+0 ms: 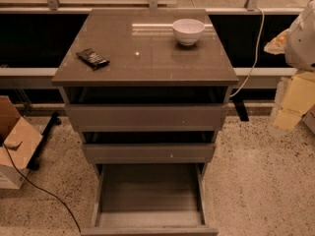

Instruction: Place rxbar chocolate into bottom drawer

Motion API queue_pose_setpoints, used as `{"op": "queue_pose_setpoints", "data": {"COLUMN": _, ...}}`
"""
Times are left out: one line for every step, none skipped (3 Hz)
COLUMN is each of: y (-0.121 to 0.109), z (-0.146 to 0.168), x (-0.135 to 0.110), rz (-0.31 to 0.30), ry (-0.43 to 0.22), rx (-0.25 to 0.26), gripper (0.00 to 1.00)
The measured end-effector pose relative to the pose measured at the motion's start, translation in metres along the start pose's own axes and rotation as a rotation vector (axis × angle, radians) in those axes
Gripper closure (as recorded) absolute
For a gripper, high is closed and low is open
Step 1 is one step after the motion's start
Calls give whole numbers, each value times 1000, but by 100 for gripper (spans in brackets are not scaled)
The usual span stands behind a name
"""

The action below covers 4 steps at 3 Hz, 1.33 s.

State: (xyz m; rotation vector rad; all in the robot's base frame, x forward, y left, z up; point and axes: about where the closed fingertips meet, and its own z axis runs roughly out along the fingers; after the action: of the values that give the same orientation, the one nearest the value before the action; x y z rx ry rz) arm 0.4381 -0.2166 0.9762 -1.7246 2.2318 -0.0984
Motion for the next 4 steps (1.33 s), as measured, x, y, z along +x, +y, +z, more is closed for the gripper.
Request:
{"op": "queue_pose_setpoints", "data": {"y": 0, "z": 0, "x": 0, "rz": 0, "ry": -2, "rx": 2, "gripper": 0}}
{"op": "queue_pose_setpoints", "data": {"y": -8, "z": 8, "x": -18, "rz": -6, "ry": -100, "rx": -7, "gripper": 0}}
{"op": "queue_pose_setpoints", "data": {"y": -14, "z": 19, "x": -34, "rz": -10, "ry": -188, "rx": -36, "gripper": 0}}
{"op": "queue_pose_setpoints", "data": {"y": -25, "z": 33, "x": -49, "rz": -14, "ry": -259, "rx": -54, "gripper": 0}}
